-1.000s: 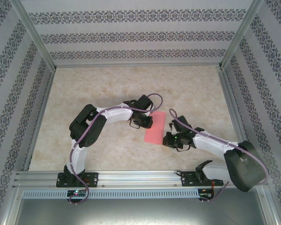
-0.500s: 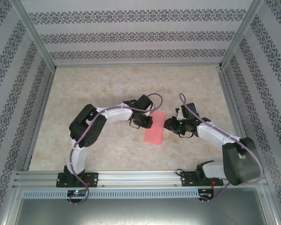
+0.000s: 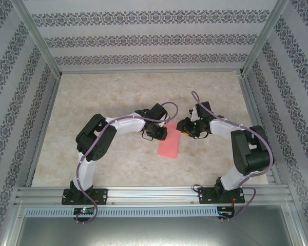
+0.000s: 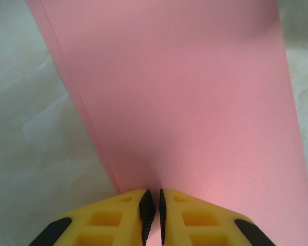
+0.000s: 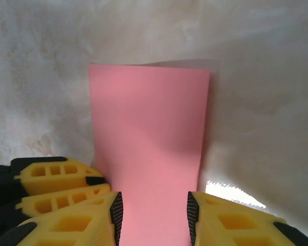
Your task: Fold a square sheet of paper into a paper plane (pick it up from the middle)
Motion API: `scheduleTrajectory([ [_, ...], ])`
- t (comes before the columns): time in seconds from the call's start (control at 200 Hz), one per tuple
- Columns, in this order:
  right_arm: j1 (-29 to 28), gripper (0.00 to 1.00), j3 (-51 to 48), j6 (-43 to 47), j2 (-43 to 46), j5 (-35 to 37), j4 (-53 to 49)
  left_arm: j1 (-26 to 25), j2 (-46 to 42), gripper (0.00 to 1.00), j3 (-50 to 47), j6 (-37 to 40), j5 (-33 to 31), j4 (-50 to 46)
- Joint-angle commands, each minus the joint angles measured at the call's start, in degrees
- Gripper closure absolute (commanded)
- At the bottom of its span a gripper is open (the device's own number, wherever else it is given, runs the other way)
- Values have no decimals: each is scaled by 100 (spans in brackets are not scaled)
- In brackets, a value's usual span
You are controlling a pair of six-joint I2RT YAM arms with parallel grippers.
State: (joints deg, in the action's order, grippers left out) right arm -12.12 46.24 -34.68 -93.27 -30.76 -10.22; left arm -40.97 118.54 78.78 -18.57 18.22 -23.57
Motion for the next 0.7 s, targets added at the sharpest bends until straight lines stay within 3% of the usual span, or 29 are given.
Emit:
scheduleTrajectory([
  [0.0, 47, 60, 241, 253, -233, 61, -165, 195, 573, 80, -452, 131, -677, -1334],
  [0.47, 121, 60, 517, 249, -833, -552, 313, 195, 590, 80, -430, 147, -680, -1363],
  [0.585, 129, 59, 569, 365, -782, -258, 73, 195, 587, 80, -473, 151, -670, -1347],
  [0.694, 140, 59, 563, 310, -856, -444, 258, 195, 608, 80, -487, 125, -631, -1320],
])
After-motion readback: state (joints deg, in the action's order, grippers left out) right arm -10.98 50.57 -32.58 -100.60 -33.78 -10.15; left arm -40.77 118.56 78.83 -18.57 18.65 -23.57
